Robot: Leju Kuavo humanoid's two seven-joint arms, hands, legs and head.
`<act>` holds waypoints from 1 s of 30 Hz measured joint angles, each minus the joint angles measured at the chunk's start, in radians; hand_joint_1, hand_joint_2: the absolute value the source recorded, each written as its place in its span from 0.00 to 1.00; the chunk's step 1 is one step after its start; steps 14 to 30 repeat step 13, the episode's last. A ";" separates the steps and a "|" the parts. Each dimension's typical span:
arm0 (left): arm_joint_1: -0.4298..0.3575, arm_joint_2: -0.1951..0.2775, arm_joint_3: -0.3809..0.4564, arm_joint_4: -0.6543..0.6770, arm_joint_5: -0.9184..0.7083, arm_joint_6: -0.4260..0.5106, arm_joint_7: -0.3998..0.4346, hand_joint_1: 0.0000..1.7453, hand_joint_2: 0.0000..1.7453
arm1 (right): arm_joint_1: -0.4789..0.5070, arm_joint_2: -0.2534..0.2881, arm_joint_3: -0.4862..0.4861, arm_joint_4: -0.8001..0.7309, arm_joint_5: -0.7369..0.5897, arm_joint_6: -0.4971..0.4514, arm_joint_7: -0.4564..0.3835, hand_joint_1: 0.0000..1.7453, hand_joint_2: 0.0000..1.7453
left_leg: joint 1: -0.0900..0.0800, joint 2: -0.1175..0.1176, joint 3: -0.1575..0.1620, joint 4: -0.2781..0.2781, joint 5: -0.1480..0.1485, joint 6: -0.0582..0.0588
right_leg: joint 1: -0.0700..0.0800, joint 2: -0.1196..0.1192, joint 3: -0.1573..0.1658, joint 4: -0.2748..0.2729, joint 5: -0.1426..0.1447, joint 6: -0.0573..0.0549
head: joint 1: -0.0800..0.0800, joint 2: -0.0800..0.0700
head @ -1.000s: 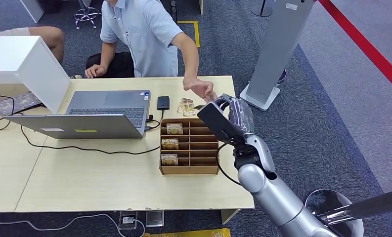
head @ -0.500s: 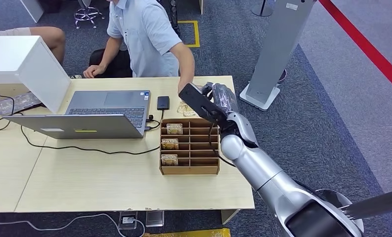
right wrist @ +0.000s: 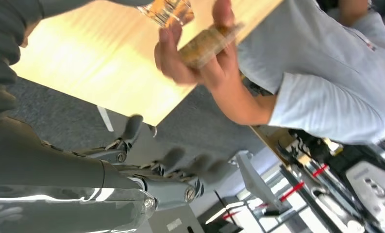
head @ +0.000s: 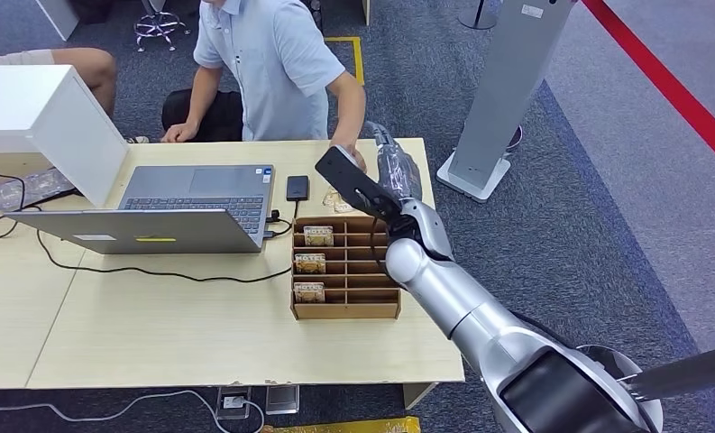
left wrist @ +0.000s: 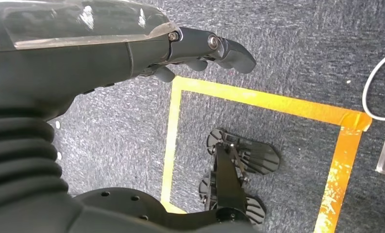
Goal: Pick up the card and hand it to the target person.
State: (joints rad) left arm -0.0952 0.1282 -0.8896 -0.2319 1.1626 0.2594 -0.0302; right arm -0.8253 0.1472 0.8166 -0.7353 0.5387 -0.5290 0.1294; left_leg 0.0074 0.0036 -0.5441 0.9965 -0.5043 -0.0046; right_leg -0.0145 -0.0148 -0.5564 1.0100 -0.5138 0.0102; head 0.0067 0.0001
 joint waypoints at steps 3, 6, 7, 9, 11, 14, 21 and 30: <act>0.001 0.000 0.000 0.000 0.011 0.006 0.000 0.00 1.00 | 0.038 -0.009 -0.012 -0.045 -0.036 -0.060 -0.039 0.00 1.00 | 0.000 0.000 0.001 0.000 0.000 0.000 | 0.000 0.000 0.000 0.000 0.000 0.000 | 0.000 0.000; 0.005 0.000 0.000 0.000 0.021 0.013 0.000 0.00 1.00 | 0.116 -0.035 -0.036 -0.147 -0.102 -0.118 -0.104 0.00 1.00 | 0.000 0.000 0.001 0.000 0.000 0.000 | 0.000 0.000 0.000 -0.001 0.000 0.000 | 0.000 0.000; 0.006 0.000 0.000 0.000 0.023 0.014 0.000 0.00 1.00 | 0.144 -0.045 -0.045 -0.183 -0.130 -0.127 -0.132 0.00 1.00 | 0.000 0.000 0.001 0.000 0.000 0.000 | 0.000 0.000 0.000 -0.001 0.000 0.000 | 0.000 0.000; 0.007 0.000 0.000 0.000 0.028 0.016 -0.001 0.00 1.00 | 0.199 -0.065 -0.063 -0.262 -0.191 -0.133 -0.195 0.00 1.00 | 0.000 0.000 0.001 0.000 0.000 0.000 | 0.000 0.000 0.000 -0.001 0.000 0.000 | 0.000 0.000; 0.007 0.000 0.000 0.000 0.032 0.016 -0.002 0.00 1.00 | 0.253 -0.085 -0.079 -0.337 -0.244 -0.133 -0.253 0.00 1.00 | 0.000 0.000 0.001 0.000 0.000 0.000 | 0.000 0.000 0.000 -0.001 0.000 0.000 | 0.000 0.000; 0.009 0.000 0.000 0.000 0.035 0.017 -0.004 0.00 1.00 | 0.291 -0.102 -0.091 -0.390 -0.276 -0.133 -0.288 0.00 1.00 | 0.000 0.000 0.001 0.000 0.000 0.000 | 0.000 0.000 0.000 -0.001 0.000 0.000 | -0.001 0.000; 0.009 0.000 0.000 0.000 0.035 0.017 -0.004 0.00 1.00 | 0.291 -0.102 -0.091 -0.390 -0.276 -0.133 -0.288 0.00 1.00 | 0.000 0.000 0.001 0.000 0.000 0.000 | 0.000 0.000 0.000 -0.001 0.000 0.000 | -0.001 0.000; 0.009 0.000 0.000 0.000 0.035 0.017 -0.004 0.00 1.00 | 0.291 -0.102 -0.091 -0.390 -0.276 -0.133 -0.288 0.00 1.00 | 0.000 0.000 0.001 0.000 0.000 0.000 | 0.000 0.000 0.000 -0.001 0.000 0.000 | -0.001 0.000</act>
